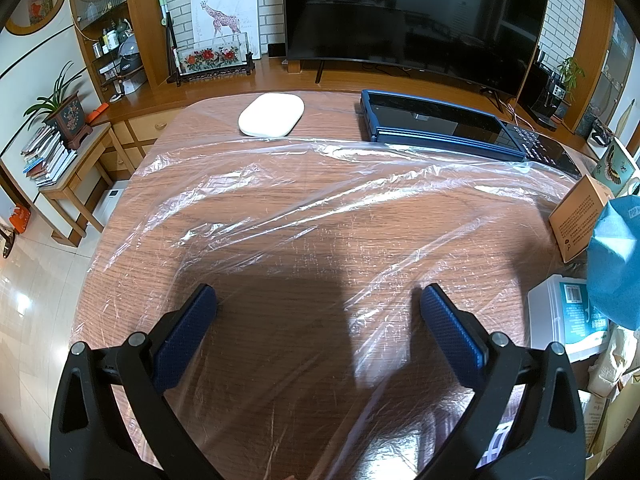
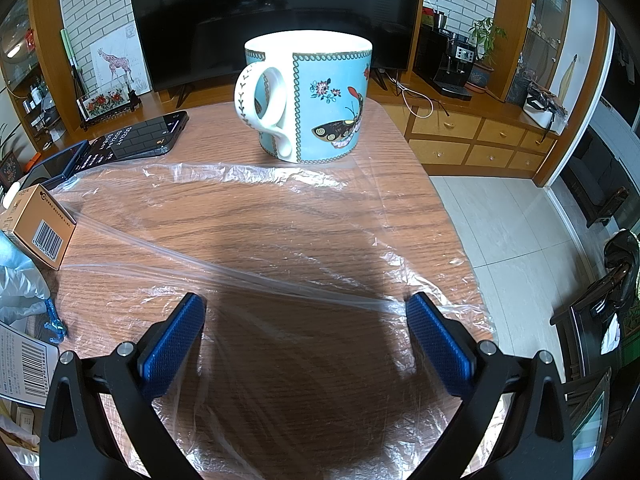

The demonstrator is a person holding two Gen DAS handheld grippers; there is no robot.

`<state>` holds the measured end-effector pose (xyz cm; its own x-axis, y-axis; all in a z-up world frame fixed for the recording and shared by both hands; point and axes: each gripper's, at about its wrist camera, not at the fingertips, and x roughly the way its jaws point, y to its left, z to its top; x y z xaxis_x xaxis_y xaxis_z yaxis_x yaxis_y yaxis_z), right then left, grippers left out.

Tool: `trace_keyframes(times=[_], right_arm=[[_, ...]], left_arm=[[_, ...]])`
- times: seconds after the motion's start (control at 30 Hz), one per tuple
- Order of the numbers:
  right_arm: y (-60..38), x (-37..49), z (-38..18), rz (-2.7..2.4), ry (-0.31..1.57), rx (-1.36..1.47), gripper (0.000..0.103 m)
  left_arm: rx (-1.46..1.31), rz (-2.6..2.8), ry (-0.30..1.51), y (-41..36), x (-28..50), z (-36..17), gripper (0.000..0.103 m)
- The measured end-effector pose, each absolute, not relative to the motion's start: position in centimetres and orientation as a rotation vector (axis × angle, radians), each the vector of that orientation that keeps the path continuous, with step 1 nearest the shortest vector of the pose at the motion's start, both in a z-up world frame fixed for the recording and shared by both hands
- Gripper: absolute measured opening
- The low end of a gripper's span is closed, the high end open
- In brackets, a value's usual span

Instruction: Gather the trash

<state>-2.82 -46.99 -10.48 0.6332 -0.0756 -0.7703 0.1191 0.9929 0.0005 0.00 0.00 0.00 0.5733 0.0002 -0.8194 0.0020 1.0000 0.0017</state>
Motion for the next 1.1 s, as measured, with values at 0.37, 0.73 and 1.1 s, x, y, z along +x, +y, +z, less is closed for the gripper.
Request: trace_keyframes(times=[0.37,0.73,1.1], right_arm=[[-47.0,-2.9,-10.4,-0.111,0.878,0.053,0.099],[-46.8,-3.0,-10.3,-0.112,0.878,0.053,0.099],[-46.4,-4.6,-9.1,-0.103,0.890,0.097,0.099]], left_arm=[[0.003,-0.001,0.960,0.0,0.0,0.0,0.102],[0.003,-0.001,0.960,0.0,0.0,0.0,0.102],[0.004,-0.003,0.988,0.3,0.1,0.1,0.101]])
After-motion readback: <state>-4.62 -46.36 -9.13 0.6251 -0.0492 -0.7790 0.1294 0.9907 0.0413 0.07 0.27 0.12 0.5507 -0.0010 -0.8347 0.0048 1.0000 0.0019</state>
